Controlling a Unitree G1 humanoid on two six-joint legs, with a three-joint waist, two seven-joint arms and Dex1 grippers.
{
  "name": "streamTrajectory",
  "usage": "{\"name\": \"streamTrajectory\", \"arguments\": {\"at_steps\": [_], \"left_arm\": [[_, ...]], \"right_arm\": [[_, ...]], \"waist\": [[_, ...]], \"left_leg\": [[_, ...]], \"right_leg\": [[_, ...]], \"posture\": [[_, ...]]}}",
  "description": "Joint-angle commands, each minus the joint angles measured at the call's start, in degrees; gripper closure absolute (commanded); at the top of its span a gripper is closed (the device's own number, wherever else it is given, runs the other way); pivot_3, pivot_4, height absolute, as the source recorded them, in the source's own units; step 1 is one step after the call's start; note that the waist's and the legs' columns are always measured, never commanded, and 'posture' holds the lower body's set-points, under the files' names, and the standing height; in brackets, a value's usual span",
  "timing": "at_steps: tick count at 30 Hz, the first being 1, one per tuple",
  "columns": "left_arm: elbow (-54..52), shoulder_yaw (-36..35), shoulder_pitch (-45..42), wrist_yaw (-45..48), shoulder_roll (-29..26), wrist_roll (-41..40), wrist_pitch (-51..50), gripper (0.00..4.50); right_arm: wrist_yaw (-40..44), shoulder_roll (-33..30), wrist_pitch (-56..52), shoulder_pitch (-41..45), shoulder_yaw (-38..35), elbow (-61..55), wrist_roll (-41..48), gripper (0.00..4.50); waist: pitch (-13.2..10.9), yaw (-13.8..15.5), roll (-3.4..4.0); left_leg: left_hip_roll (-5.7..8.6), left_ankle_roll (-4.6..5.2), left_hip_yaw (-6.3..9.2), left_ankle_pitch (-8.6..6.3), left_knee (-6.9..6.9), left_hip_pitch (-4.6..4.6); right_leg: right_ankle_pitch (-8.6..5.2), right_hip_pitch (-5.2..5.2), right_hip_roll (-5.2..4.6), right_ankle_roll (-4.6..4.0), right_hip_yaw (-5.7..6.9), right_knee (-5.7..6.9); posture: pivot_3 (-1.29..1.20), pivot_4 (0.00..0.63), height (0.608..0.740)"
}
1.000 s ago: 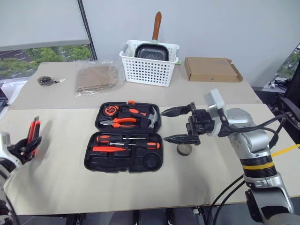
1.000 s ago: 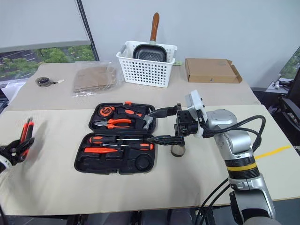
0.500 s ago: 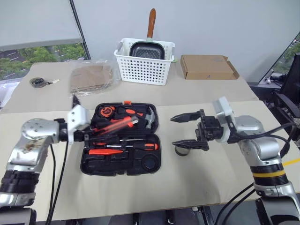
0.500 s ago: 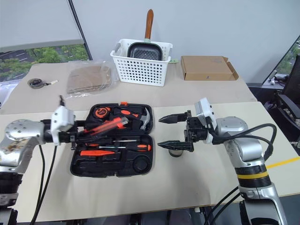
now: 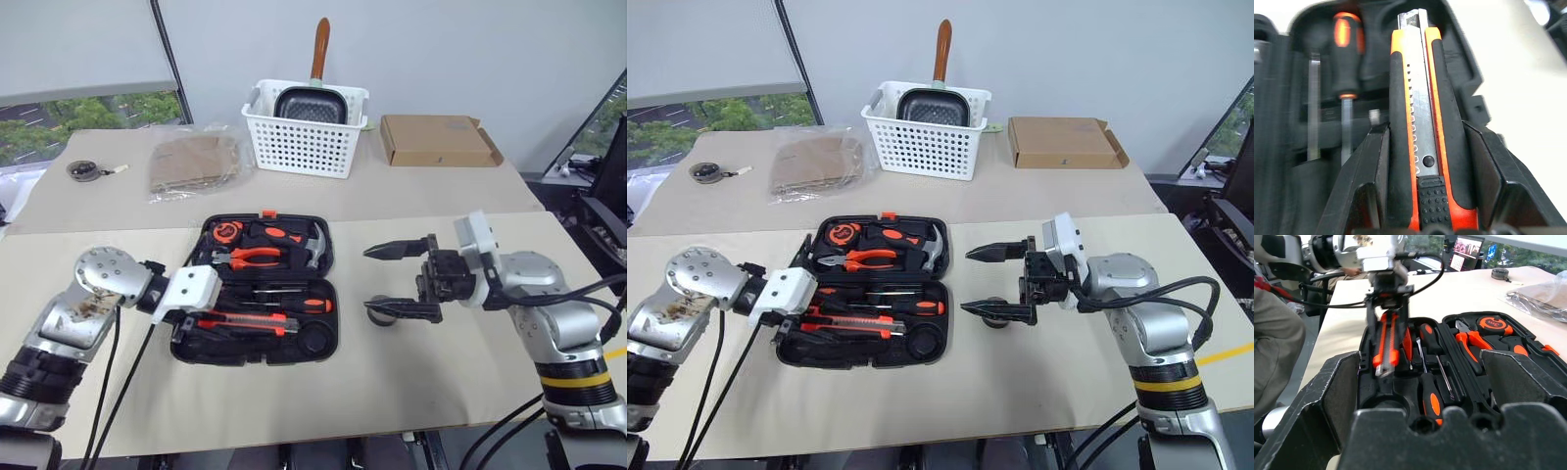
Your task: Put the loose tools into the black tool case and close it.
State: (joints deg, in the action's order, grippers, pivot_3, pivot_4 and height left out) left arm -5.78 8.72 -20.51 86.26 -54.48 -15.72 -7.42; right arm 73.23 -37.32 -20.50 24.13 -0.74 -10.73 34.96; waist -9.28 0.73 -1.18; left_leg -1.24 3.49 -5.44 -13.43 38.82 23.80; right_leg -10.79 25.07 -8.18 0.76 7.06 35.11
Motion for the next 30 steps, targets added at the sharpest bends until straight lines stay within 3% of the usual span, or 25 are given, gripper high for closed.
{"name": "streamTrajectory", "arguments": {"at_steps": [1, 9, 11, 12, 14, 17, 22, 28, 30], "left_arm": [[-2.78, -0.33, 0.67, -1.23, -2.03, 1.88, -0.79, 2.73], [-2.31, 0.32, 1.32, -3.08, -2.13, 4.58, -1.53, 2.73], [-2.73, 0.37, 1.67, -3.20, -2.24, 4.74, -1.85, 1.74], [-3.01, 0.34, 1.95, -3.29, -2.28, 4.67, -2.00, 1.62], [-3.71, 0.11, 2.65, -3.52, -2.36, 4.16, -2.68, 0.84], [-4.55, -0.14, 3.66, -4.12, -2.27, 3.97, -2.89, 0.08], [-4.92, -2.41, 3.33, -5.59, -1.12, 1.67, -3.53, 0.08], [-6.91, -9.03, 1.22, -7.84, 4.58, -10.05, -8.23, 0.08], [-6.77, -8.32, 3.01, -6.57, 4.24, -10.03, -8.00, 0.73]], "right_arm": [[0.37, -0.84, 0.51, 1.15, -1.31, -1.30, 0.86, 0.00], [0.48, -0.71, 0.43, 1.24, -1.24, -1.34, 0.97, 0.00], [0.51, -0.80, 0.25, 1.11, -1.31, -1.51, 1.13, 0.00], [0.55, -0.84, 0.23, 1.00, -1.33, -1.56, 1.17, 0.00], [0.65, -0.87, 0.30, 0.90, -1.29, -1.48, 1.10, 0.00], [0.69, -0.85, 0.26, 0.91, -1.28, -1.44, 1.16, 0.00], [0.73, -0.94, 0.17, 0.64, -1.29, -1.63, 1.24, 0.00], [0.71, -1.02, 0.21, 0.54, -1.30, -1.60, 1.18, 0.00], [0.64, -0.92, 0.12, 0.36, -1.12, -1.82, 1.20, 0.00]], "waist": [[0.00, 0.00, 0.00], [0.00, 0.05, 0.01], [0.00, 0.04, 0.01], [0.00, 0.05, 0.01], [0.00, 0.05, 0.01], [0.00, 0.03, 0.02], [0.01, 0.11, 0.03], [0.00, 0.45, 0.03], [0.00, 0.29, 0.04]], "left_leg": [[0.00, 0.00, 0.00, 0.00, 0.01, 0.00], [-0.13, -0.02, 0.02, 0.01, 0.04, -0.01], [-0.17, -0.02, 0.01, 0.01, 0.04, -0.01], [-0.22, -0.03, 0.00, 0.01, 0.04, 0.00], [-0.31, -0.05, -0.01, 0.02, 0.04, 0.00], [-0.41, -0.09, -0.02, 0.02, 0.04, -0.01], [-0.50, -0.14, -0.02, 0.03, 0.06, -0.02], [-0.56, -0.15, 0.00, 0.04, 0.16, 0.00], [-0.56, -0.16, -0.01, 0.04, 0.16, -0.01]], "right_leg": [[0.00, 0.00, 0.00, 0.00, 0.00, 0.02], [0.00, -0.01, 0.16, 0.00, -0.02, -0.01], [0.00, -0.01, 0.20, -0.01, -0.03, -0.01], [-0.01, -0.01, 0.25, -0.01, -0.03, -0.01], [-0.01, -0.01, 0.33, -0.02, -0.03, -0.03], [-0.01, -0.01, 0.44, -0.02, -0.05, -0.03], [-0.01, -0.01, 0.55, -0.03, -0.08, -0.02], [0.00, -0.03, 0.61, -0.05, -0.10, -0.03], [0.02, -0.04, 0.62, -0.07, -0.12, 0.00]], "posture": [[0.00, 0.150, 0.700], [0.00, 0.150, 0.700], [0.00, 0.150, 0.700], [0.00, 0.150, 0.700], [0.00, 0.150, 0.700], [0.00, 0.150, 0.700], [0.00, 0.150, 0.700], [0.00, 0.150, 0.700], [0.00, 0.150, 0.700]]}}
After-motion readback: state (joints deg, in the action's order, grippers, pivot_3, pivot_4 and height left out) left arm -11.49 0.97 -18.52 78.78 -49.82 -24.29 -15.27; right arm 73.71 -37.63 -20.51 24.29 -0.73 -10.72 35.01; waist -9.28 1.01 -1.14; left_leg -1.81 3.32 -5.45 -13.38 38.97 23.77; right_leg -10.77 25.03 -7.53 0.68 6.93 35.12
